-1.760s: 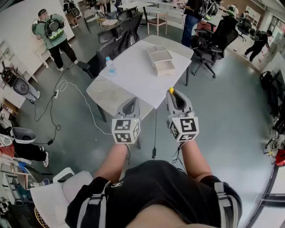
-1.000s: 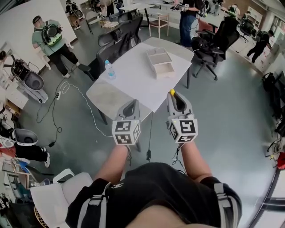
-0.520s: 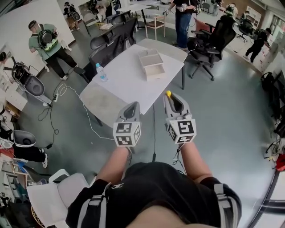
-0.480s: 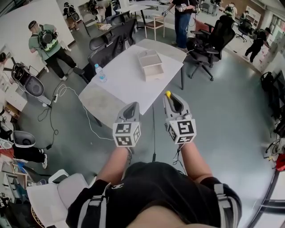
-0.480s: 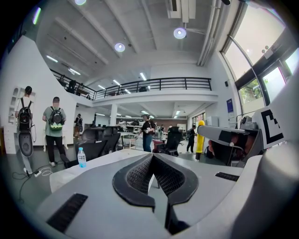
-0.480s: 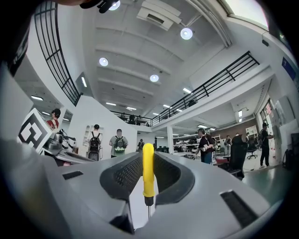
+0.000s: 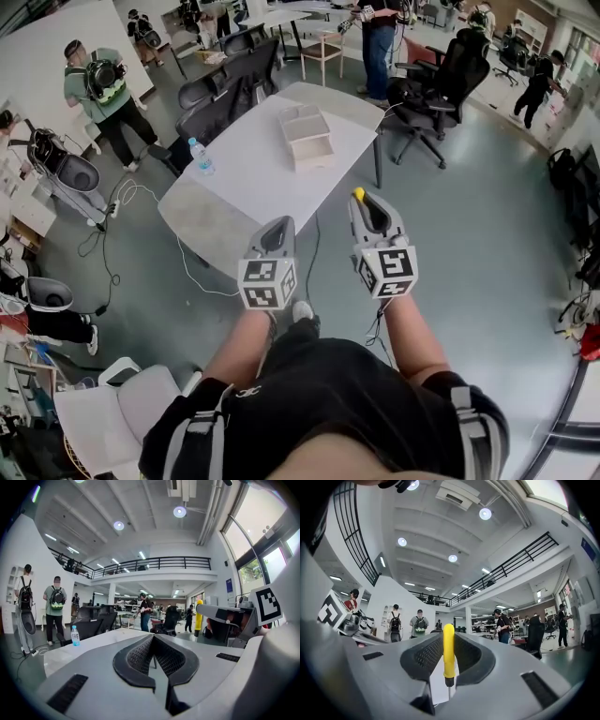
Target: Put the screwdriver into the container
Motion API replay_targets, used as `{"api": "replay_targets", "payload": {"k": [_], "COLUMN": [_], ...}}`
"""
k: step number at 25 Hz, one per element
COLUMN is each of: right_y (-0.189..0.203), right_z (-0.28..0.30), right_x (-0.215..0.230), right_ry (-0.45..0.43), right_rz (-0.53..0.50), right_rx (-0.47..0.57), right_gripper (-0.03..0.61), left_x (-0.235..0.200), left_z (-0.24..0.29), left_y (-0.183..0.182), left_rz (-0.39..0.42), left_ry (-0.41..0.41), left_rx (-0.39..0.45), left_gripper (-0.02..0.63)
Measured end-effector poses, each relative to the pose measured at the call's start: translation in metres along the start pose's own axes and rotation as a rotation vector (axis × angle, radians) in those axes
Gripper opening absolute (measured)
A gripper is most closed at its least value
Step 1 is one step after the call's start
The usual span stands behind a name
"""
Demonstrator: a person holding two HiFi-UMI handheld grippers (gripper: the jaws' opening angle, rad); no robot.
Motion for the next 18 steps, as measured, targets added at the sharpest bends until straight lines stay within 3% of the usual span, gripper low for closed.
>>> {"api": "replay_targets", "payload": {"k": [8,18], "right_y": [0.013,0.022], "right_z": [0.029,0.116], "right_x": [0.002,0.040], "right_ry": [-0.025,-0.031], "right_rz": [0.023,-0.004], "right_rx": [-0.007,-0.010], "right_gripper": [0.069,0.069], "left_x": [-0.012,-0.054], "left_z": [0.028,0.119], "left_y": [0.001,-0.018], "left_rz": [0.010,-0.011], "left_ry": [0.012,0.014], "left_rx": [-0.010,0.024], "left_gripper": [0.012,0.012]}}
Point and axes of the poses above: the fingertips, and each gripper's own axes: z forward along the fingers, x to its right, y out of its underside, the point moved 6 cm from there along -z, backward along the fingers, and after that the axes turned 7 degrees about -x, right-handed, at the moved point
